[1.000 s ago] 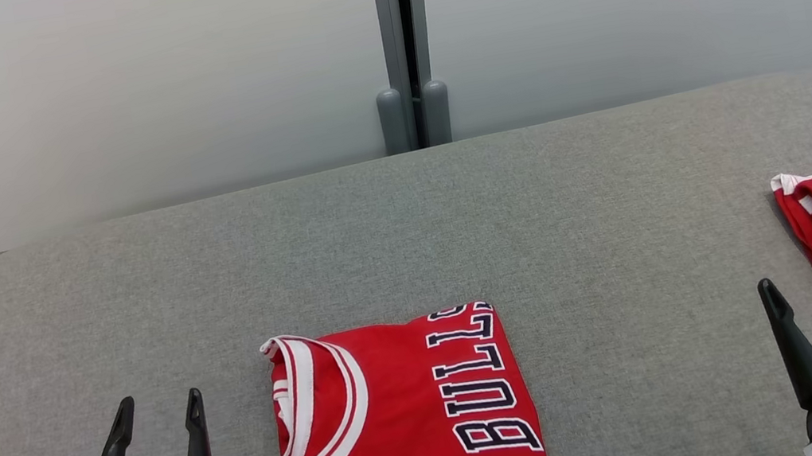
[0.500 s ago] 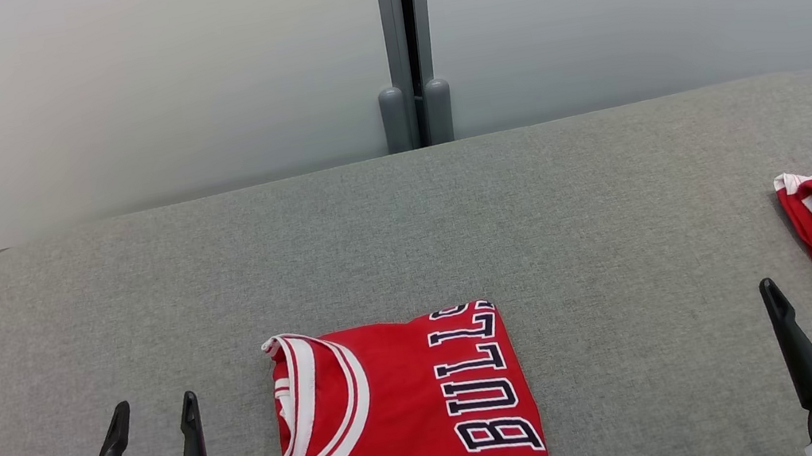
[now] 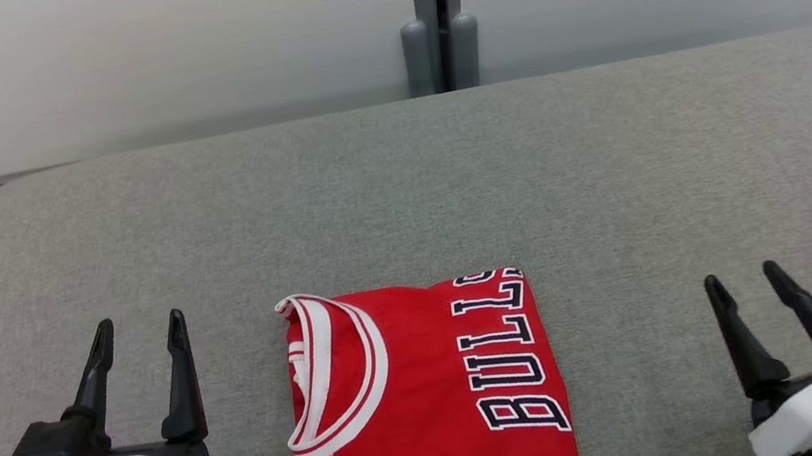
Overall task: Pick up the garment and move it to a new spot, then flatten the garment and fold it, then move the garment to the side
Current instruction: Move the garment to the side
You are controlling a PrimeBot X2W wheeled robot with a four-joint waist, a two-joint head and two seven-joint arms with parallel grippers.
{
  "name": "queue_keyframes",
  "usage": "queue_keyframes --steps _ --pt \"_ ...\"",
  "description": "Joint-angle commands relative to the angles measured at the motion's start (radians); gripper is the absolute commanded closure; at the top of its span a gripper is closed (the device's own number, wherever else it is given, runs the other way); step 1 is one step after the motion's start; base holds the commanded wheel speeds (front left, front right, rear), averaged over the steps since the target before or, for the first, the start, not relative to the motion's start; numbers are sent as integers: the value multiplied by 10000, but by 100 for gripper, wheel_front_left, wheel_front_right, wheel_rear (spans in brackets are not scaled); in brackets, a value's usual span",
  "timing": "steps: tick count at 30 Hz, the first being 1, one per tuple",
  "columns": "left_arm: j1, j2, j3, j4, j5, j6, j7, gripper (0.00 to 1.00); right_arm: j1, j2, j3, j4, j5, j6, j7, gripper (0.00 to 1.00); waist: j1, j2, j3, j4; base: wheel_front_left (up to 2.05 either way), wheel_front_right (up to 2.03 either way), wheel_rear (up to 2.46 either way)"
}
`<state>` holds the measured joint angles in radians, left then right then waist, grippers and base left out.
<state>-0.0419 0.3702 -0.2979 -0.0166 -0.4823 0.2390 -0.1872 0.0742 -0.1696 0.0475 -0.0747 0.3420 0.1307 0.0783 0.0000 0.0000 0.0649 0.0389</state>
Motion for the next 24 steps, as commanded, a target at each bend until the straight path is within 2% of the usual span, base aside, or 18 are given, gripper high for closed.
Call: queue_keyframes --steps 1,7,14,15,16,17,24 --pt "-376 -63 7 14 95 30 -107 0 -351 51 305 425 36 -1 -125 0 0 0 607 516 0 0 0" --pt "-1218 -462 -214 206 178 -168 -340 0 -1404 84 1678 2260 468 -1 -413 0 0 0 1357 1269 0 0 0" --pt "-1808 -870 -239 513 263 -324 -625 0 -2409 174 3020 4354 1212 -1 -423 0 0 0 1790 1785 0 0 0" --pt "-1852 -906 -227 537 273 -354 -663 0 -2459 155 3133 4646 1296 -1 -320 16 0 0 1814 1833 0 0 0" --pt "-1870 -936 -204 561 289 -361 -693 0 -2497 142 3268 4930 1376 -1 -209 64 0 0 1826 1862 0 0 0" --pt "-1885 -957 -176 587 324 -379 -707 0 -2531 153 3378 5103 1508 -2 -242 100 0 0 1830 1887 0 0 0" --pt "-1907 -1056 43 513 457 -458 -763 0 -2809 -266 3552 5230 1532 -12 -877 100 0 0 1811 1894 0 0 0"
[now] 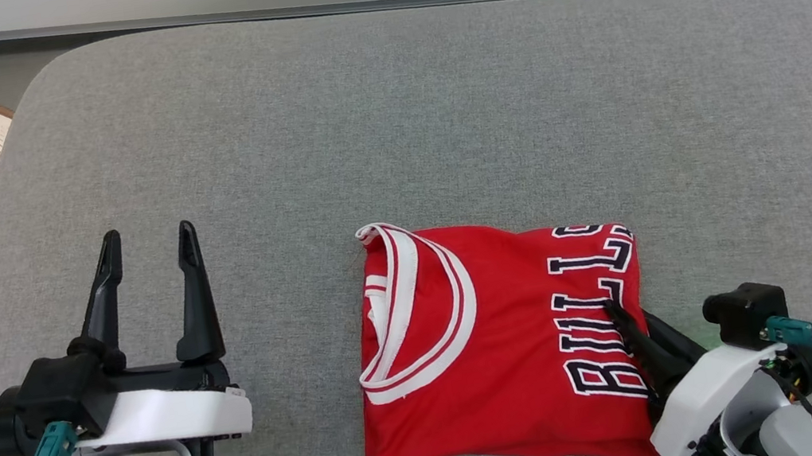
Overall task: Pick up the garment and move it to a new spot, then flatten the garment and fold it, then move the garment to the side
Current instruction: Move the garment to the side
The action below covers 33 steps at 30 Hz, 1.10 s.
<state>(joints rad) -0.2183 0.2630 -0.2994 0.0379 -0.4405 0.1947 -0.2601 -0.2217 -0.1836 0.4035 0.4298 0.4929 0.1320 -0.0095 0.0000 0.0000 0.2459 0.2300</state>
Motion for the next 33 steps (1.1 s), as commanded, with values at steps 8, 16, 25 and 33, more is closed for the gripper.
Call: queue_keyframes --steps 8,16,25,33 --pt "79 150 332 -498 481 -157 -49 0 89 -975 -137 -833 -555 -25 -456 100 0 0 66 -963 0 0 0" --pt "-24 578 56 -933 992 -271 104 0 -74 -1882 -399 -1738 -932 -24 -204 100 0 0 257 -3027 0 0 0" --pt "-483 873 -395 -1657 1388 -432 733 0 -989 -2740 -666 -1921 -843 -24 -206 100 0 0 659 -4958 0 0 0" --pt "-1245 914 -699 -1979 1585 -603 1134 0 -2390 -3596 -1622 -1228 -625 -25 -482 100 0 0 1578 -5402 0 0 0"
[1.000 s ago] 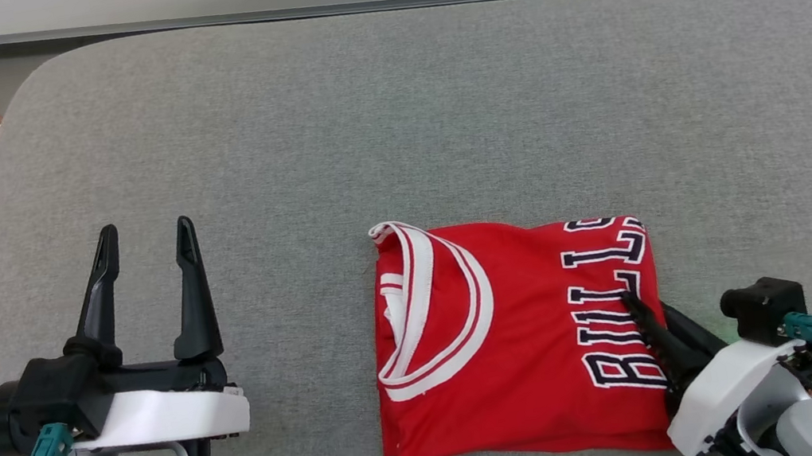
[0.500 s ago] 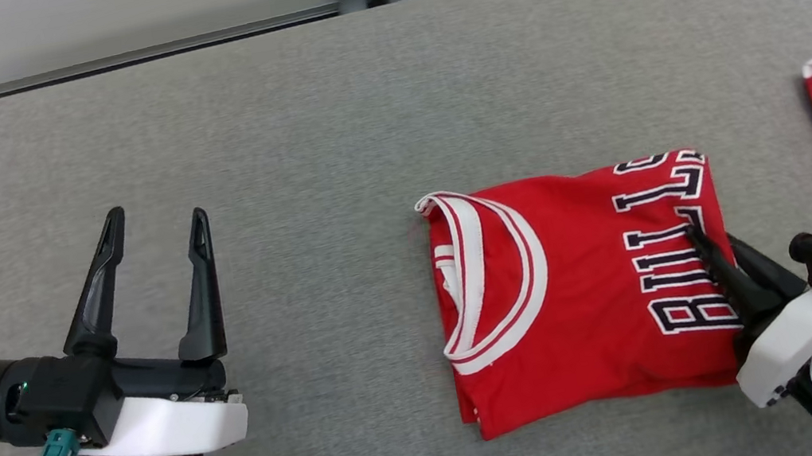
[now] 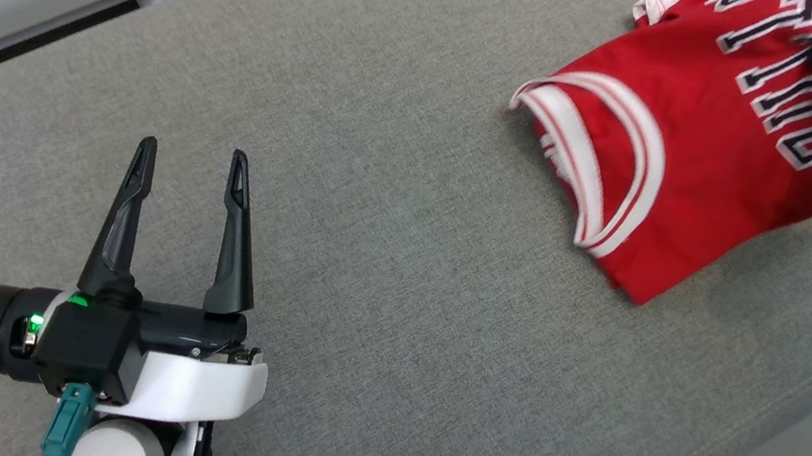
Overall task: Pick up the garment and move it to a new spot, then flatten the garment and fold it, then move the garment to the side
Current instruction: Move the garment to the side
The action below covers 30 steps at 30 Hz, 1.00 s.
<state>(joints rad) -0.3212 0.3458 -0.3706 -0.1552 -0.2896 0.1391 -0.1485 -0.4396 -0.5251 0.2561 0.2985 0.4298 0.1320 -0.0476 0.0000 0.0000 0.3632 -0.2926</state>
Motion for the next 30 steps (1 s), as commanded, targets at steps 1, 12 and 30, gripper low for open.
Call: queue_keyframes --steps 1,12,30 --pt "-319 68 -45 -57 117 -71 32 0 -428 -361 -314 214 21 -25 -203 100 0 0 555 -145 0 0 0" --pt "-1428 43 -433 -194 445 -383 149 0 -1925 -1617 -1940 2181 556 -24 -598 100 0 0 2038 490 0 0 0" --pt "-1326 -93 -435 382 5 -391 -234 0 -2241 -470 -2878 5282 811 -24 -1997 0 0 0 1744 864 0 0 0"
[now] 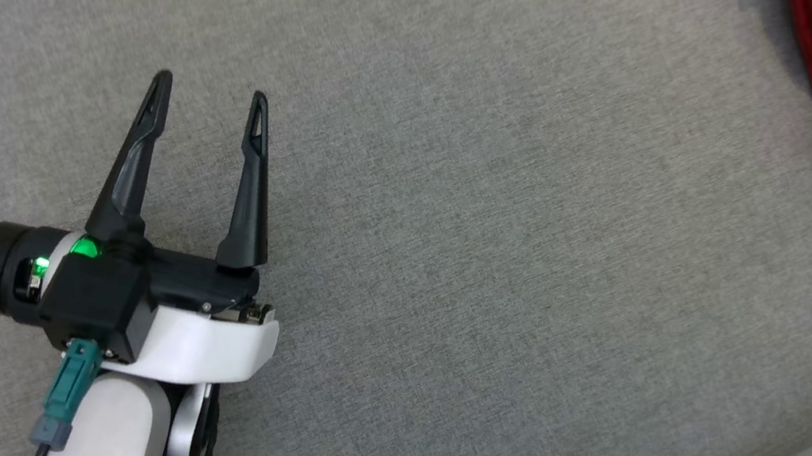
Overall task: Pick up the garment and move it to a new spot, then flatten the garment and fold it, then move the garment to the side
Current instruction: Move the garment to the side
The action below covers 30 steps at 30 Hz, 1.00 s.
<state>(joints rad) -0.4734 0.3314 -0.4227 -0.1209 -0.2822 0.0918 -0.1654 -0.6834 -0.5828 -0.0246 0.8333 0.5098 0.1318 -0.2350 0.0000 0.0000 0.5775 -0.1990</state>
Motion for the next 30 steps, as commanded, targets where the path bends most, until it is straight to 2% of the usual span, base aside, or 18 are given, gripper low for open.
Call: queue_keyframes --steps 1,5,9,18,26,30 --pt "294 41 132 72 -125 151 -109 0 361 209 -136 -218 57 -22 -182 0 0 0 -550 -85 0 0 0" --pt "861 43 401 159 -399 410 -242 0 1212 651 -328 -1167 -132 -22 -305 0 0 0 -1206 -83 0 0 0" --pt "1391 27 646 224 -614 664 -392 0 2230 1214 -808 -2852 -584 -22 -302 0 0 0 -1773 73 0 0 0" --pt "2356 -184 1261 598 -1096 1030 -819 0 4126 2645 -831 -6002 -1601 -22 -96 0 0 0 -2899 958 0 0 0" --pt "2974 -338 1890 983 -1382 806 -980 0 5232 3460 -394 -7763 -2146 -20 657 0 0 0 -3596 1901 0 0 0" --pt "3311 -381 2436 1059 -1362 387 -993 0 5910 3911 -78 -8631 -2448 -20 1174 0 0 0 -3950 2408 0 0 0"
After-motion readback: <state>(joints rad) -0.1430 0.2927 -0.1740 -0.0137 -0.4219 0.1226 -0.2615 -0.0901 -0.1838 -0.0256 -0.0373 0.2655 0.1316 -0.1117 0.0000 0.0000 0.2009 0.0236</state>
